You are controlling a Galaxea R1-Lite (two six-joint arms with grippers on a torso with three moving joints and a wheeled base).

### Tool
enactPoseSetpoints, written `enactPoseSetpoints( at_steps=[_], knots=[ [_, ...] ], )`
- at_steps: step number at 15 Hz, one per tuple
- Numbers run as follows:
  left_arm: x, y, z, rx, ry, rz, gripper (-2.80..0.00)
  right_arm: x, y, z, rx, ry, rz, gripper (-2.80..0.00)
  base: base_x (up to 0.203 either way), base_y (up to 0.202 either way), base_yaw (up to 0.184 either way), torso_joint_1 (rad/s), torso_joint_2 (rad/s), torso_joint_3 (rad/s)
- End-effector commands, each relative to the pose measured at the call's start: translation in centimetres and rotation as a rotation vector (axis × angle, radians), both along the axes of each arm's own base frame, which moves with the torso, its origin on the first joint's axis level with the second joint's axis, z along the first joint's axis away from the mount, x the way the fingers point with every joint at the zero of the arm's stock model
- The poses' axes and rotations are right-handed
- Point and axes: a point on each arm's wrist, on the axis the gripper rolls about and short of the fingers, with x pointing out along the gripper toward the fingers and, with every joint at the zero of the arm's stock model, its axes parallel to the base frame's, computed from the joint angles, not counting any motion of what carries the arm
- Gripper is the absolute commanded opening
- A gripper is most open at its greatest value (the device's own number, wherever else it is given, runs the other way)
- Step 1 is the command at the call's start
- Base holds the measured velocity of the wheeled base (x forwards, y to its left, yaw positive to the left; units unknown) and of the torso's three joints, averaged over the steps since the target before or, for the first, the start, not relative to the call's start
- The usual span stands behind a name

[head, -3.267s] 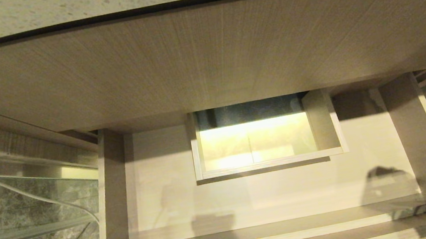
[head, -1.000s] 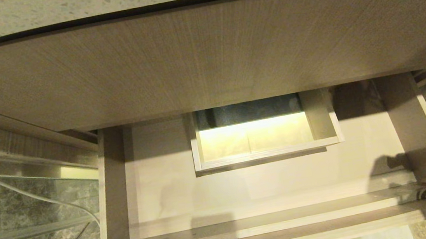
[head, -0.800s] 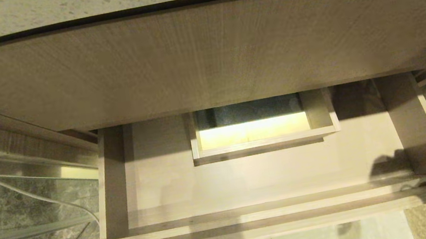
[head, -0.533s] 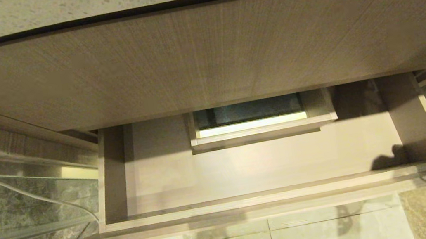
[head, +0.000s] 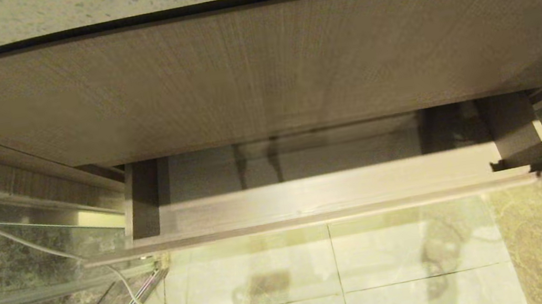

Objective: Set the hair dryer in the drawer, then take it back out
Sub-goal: Close the drawer

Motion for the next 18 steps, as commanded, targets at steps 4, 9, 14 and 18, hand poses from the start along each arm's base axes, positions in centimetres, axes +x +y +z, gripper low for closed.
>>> enactPoseSetpoints(
  at_steps=[4,9,14,18],
  knots=[
    [0.0,0.0,0.0,0.000,0.000,0.000,-2.80,-0.9,1.5,4.4,-0.129,-0.171,0.068,-2.80,0.000,0.000,0.000,0.000,0.00,0.000],
    [0.0,0.0,0.0,0.000,0.000,0.000,-2.80,-3.0,2.4,4.3,-0.173,-0.108,0.102,-2.80,0.000,0.000,0.000,0.000,0.00,0.000],
    [0.0,0.0,0.0,0.000,0.000,0.000,-2.80,-5.6,3.6,2.1,-0.152,-0.013,0.116,-2.80,0.000,0.000,0.000,0.000,0.00,0.000],
    [0.0,0.0,0.0,0.000,0.000,0.000,-2.80,-4.2,2.8,1.3,-0.186,-0.090,0.139,-2.80,0.000,0.000,0.000,0.000,0.00,0.000]
  ],
)
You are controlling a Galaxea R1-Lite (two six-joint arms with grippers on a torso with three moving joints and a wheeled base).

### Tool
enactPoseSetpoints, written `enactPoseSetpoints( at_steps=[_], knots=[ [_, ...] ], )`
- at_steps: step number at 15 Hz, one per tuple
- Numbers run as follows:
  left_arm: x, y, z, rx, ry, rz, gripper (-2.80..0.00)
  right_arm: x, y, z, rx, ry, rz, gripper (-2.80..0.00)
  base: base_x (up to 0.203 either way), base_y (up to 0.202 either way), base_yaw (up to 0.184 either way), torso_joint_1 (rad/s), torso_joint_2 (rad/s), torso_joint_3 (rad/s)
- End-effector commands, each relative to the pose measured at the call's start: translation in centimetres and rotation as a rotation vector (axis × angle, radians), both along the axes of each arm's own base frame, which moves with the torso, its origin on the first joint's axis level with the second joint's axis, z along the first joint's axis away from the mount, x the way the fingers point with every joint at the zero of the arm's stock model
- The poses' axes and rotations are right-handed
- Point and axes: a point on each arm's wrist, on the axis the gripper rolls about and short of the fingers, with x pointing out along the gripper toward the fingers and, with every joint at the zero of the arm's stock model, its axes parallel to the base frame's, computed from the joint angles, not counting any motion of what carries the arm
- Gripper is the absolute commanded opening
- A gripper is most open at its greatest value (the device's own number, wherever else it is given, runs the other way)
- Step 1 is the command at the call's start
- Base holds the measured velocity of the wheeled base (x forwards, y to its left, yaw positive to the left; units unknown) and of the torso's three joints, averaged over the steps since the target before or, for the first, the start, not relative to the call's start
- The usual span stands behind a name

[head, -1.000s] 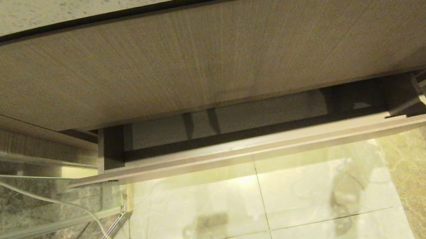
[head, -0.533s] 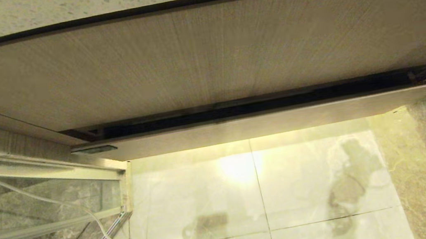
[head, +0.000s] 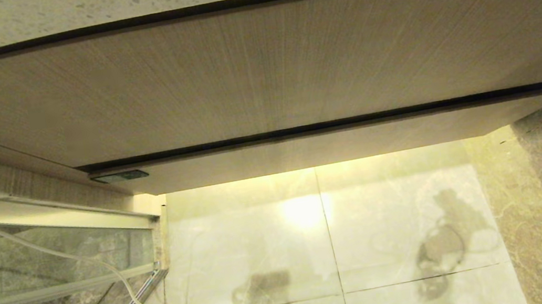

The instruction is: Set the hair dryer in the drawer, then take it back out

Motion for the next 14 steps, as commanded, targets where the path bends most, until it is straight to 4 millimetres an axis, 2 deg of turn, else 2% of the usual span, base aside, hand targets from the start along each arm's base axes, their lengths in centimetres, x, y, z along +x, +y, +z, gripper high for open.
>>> enactPoseSetpoints(
  at_steps=[1,4,7,10,12,14],
  knots=[
    [0.0,0.0,0.0,0.000,0.000,0.000,-2.80,1.0,-0.5,-1.1,-0.001,-0.010,0.018,-2.80,0.000,0.000,0.000,0.000,0.00,0.000],
    [0.0,0.0,0.0,0.000,0.000,0.000,-2.80,2.3,-1.2,-1.9,0.002,-0.026,0.043,-2.80,0.000,0.000,0.000,0.000,0.00,0.000],
    [0.0,0.0,0.0,0.000,0.000,0.000,-2.80,0.5,0.0,-0.8,0.037,0.033,0.043,-2.80,0.000,0.000,0.000,0.000,0.00,0.000],
    [0.0,0.0,0.0,0.000,0.000,0.000,-2.80,-3.3,2.7,1.9,0.043,0.036,0.053,-2.80,0.000,0.000,0.000,0.000,0.00,0.000],
    [0.0,0.0,0.0,0.000,0.000,0.000,-2.80,-7.2,5.7,3.0,0.041,-0.023,0.063,-2.80,0.000,0.000,0.000,0.000,0.00,0.000],
    [0.0,0.0,0.0,0.000,0.000,0.000,-2.80,-11.7,9.1,2.7,0.052,-0.111,0.059,-2.80,0.000,0.000,0.000,0.000,0.00,0.000]
  ],
)
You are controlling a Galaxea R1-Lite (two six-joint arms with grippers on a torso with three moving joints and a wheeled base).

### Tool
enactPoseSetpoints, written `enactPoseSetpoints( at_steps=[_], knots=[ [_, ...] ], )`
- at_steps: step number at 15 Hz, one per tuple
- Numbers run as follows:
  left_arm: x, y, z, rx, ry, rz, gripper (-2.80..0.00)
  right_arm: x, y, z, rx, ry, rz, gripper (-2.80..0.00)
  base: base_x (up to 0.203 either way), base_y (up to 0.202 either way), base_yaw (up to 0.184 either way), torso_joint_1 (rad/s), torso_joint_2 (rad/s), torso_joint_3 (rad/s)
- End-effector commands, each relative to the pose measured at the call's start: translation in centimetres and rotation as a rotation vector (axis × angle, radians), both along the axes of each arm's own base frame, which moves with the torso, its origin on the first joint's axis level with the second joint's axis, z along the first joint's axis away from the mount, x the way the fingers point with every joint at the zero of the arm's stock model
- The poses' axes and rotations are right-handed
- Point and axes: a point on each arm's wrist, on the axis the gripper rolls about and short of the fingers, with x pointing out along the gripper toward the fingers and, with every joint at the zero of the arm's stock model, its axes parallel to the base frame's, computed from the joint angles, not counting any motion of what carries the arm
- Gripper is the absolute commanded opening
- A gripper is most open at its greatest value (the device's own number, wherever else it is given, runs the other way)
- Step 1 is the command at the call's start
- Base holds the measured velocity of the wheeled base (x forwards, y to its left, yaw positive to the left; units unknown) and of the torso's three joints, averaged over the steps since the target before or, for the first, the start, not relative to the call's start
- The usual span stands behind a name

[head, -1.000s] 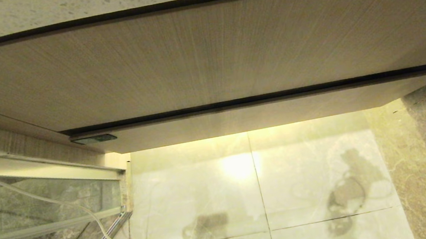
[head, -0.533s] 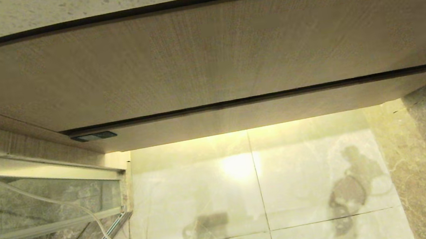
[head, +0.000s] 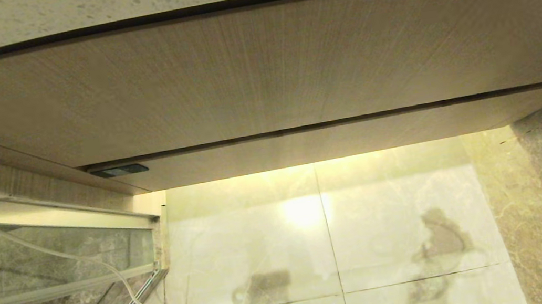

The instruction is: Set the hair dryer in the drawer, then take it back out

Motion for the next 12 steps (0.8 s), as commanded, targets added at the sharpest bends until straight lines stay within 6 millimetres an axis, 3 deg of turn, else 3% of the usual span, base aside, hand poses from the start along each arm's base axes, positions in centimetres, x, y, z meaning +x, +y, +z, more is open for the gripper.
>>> enactPoseSetpoints(
  at_steps=[1,5,8,12],
  knots=[
    [0.0,0.0,0.0,0.000,0.000,0.000,-2.80,-6.4,3.9,1.0,-0.040,-0.202,0.024,-2.80,0.000,0.000,0.000,0.000,0.00,0.000],
    [0.0,0.0,0.0,0.000,0.000,0.000,-2.80,-14.0,6.9,-4.0,0.090,-0.380,0.160,-2.80,0.000,0.000,0.000,0.000,0.00,0.000],
    [0.0,0.0,0.0,0.000,0.000,0.000,-2.80,-16.4,7.2,-7.4,0.194,-0.467,0.274,-2.80,0.000,0.000,0.000,0.000,0.00,0.000],
    [0.0,0.0,0.0,0.000,0.000,0.000,-2.80,-18.2,7.5,-9.1,0.275,-0.581,0.396,-2.80,0.000,0.000,0.000,0.000,0.00,0.000]
  ],
)
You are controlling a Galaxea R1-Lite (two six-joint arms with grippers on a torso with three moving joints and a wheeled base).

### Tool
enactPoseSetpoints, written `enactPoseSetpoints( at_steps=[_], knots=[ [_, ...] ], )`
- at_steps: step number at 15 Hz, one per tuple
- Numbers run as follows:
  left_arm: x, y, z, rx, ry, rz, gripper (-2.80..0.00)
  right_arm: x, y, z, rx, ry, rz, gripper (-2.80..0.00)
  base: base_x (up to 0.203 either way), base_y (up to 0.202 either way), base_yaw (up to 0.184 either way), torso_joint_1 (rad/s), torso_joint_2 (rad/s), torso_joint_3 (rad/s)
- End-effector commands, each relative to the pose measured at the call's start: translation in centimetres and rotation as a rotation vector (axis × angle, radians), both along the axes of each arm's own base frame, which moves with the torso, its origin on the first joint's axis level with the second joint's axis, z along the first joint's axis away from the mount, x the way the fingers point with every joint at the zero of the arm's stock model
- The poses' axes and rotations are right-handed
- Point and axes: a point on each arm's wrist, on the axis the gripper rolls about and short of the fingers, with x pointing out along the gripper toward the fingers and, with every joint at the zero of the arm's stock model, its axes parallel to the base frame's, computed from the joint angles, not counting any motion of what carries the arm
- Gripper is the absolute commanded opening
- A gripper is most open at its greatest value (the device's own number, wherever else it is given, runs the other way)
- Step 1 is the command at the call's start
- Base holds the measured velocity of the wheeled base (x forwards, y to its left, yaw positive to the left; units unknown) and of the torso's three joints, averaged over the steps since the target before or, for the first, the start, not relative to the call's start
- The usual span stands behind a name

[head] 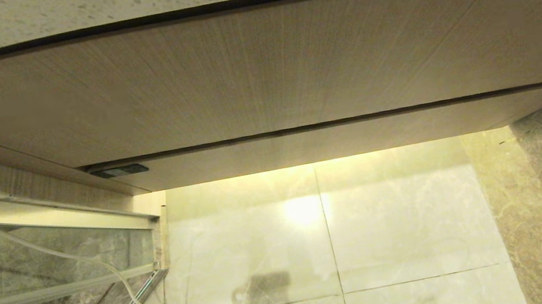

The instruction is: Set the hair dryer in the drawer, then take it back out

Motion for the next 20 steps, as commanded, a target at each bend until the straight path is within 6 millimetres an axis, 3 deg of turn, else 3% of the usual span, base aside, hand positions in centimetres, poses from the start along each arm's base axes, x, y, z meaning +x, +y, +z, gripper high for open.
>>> enactPoseSetpoints(
  at_steps=[1,3,20],
  knots=[
    [0.00,0.00,0.00,0.000,0.000,0.000,-2.80,-1.34,0.02,-0.75,0.010,-0.137,0.016,-2.80,0.000,0.000,0.000,0.000,0.00,0.000],
    [0.00,0.00,0.00,0.000,0.000,0.000,-2.80,-1.26,0.01,-1.06,0.107,-0.125,0.003,-2.80,0.000,0.000,0.000,0.000,0.00,0.000],
    [0.00,0.00,0.00,0.000,0.000,0.000,-2.80,-1.21,0.00,-1.10,0.113,-0.127,-0.001,-2.80,0.000,0.000,0.000,0.000,0.00,0.000]
  ],
)
